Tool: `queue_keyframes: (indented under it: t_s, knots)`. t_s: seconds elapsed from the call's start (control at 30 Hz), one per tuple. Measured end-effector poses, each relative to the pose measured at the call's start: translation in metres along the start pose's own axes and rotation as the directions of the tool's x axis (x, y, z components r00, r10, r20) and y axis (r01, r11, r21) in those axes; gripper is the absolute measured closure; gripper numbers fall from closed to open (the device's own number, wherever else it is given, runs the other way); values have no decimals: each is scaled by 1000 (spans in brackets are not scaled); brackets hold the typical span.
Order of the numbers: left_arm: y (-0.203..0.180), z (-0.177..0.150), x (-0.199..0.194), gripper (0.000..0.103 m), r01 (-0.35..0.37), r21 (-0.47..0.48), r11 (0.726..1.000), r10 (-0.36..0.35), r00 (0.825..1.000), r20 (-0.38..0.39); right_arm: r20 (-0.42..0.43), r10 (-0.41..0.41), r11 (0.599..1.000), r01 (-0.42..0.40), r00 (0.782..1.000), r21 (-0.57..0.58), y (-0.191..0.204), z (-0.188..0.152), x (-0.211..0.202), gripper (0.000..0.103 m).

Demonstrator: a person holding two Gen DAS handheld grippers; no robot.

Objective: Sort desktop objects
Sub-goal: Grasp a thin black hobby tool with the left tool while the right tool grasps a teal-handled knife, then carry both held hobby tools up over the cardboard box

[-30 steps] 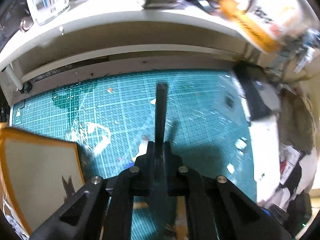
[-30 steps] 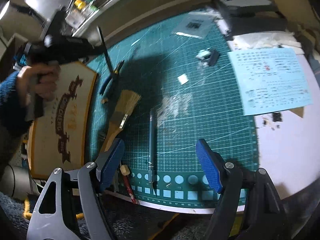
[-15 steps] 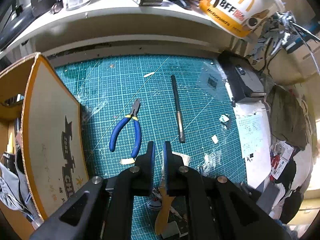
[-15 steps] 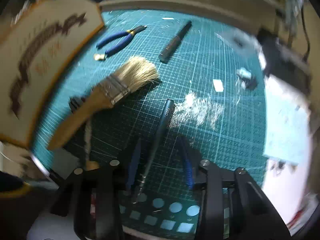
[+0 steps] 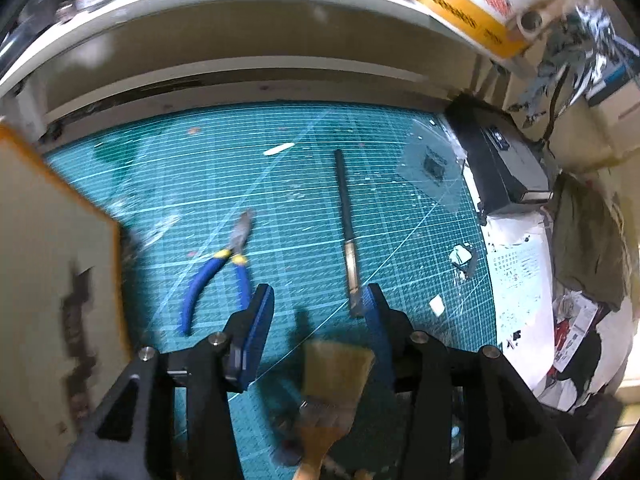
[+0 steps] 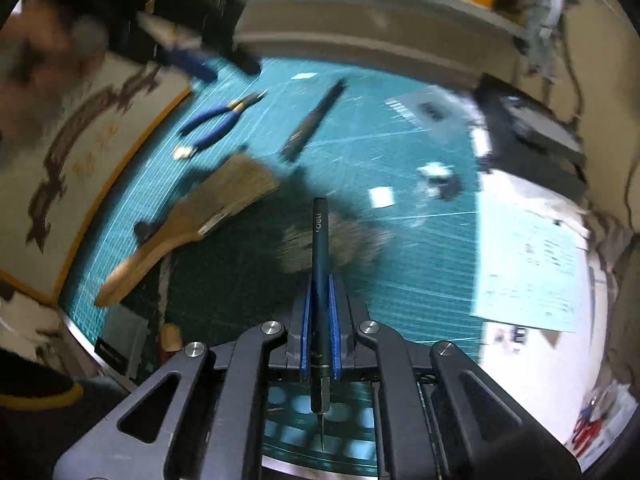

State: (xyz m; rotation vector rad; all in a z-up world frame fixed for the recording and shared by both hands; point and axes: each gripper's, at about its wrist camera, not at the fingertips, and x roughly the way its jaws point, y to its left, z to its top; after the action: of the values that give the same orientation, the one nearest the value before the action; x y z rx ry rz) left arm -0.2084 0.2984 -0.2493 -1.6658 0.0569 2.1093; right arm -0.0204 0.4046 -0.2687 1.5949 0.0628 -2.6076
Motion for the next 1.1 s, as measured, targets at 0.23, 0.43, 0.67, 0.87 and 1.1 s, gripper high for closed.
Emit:
queue_keyframes:
  t_s: [0.23, 0.43, 0.67, 0.87, 1.1]
  knots:
    - [-11, -2, 25, 57, -23, -1, 1000, 23, 998, 56, 58, -19, 993, 12, 998, 118, -53, 11, -26, 95]
    - [-19, -5, 45, 90, -45, -5, 999, 45, 993, 108, 82, -29, 983, 14, 996, 184, -90, 17, -36, 95]
    - [-27, -6, 47, 91, -49, -18, 999, 51, 986, 161, 100, -28, 981, 8, 995, 193, -109, 24, -40, 95]
    - [-30, -2, 13, 92, -18, -41, 999, 26, 980, 195, 106, 4, 983, -24, 994, 181, -106, 30, -41, 95]
    - [-33, 3, -26, 92, 19, -66, 998, -3, 972, 235, 141, 51, 982, -75, 989, 171, -103, 47, -51, 95]
